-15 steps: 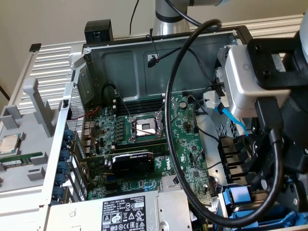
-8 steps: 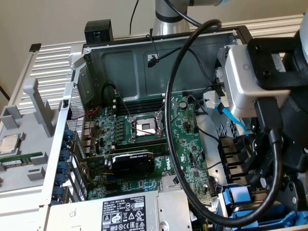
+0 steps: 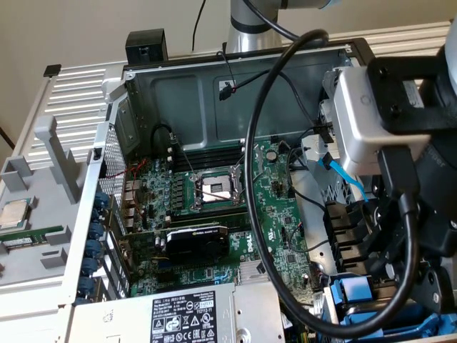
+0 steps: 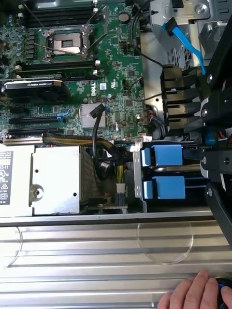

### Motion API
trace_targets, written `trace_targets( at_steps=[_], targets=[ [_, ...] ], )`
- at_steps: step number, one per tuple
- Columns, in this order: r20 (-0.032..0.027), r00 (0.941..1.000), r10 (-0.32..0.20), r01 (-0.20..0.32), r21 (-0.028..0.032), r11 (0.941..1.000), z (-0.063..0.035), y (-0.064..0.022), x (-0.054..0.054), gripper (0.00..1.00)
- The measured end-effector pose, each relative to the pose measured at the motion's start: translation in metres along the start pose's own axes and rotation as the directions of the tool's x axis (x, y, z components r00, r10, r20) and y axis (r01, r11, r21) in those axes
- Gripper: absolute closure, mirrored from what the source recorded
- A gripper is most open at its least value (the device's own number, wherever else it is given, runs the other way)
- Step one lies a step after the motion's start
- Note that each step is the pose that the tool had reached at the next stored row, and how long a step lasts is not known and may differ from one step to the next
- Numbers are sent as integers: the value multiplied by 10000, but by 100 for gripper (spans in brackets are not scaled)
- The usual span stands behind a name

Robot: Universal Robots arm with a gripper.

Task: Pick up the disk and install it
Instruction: 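Insert the second disk wire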

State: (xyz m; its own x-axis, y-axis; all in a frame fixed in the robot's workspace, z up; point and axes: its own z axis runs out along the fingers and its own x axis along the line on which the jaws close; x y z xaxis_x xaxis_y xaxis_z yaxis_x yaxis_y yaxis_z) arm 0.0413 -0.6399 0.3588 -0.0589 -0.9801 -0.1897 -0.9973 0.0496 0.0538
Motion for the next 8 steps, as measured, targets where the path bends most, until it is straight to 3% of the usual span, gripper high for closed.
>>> trace_targets(
  at_steps=[3, 8],
  targets=[
    [66, 10000, -3, 3, -3, 10000, 3, -1, 5, 73],
    [80, 10000, 0, 1, -7, 10000, 0, -2, 25, 73]
  ],
)
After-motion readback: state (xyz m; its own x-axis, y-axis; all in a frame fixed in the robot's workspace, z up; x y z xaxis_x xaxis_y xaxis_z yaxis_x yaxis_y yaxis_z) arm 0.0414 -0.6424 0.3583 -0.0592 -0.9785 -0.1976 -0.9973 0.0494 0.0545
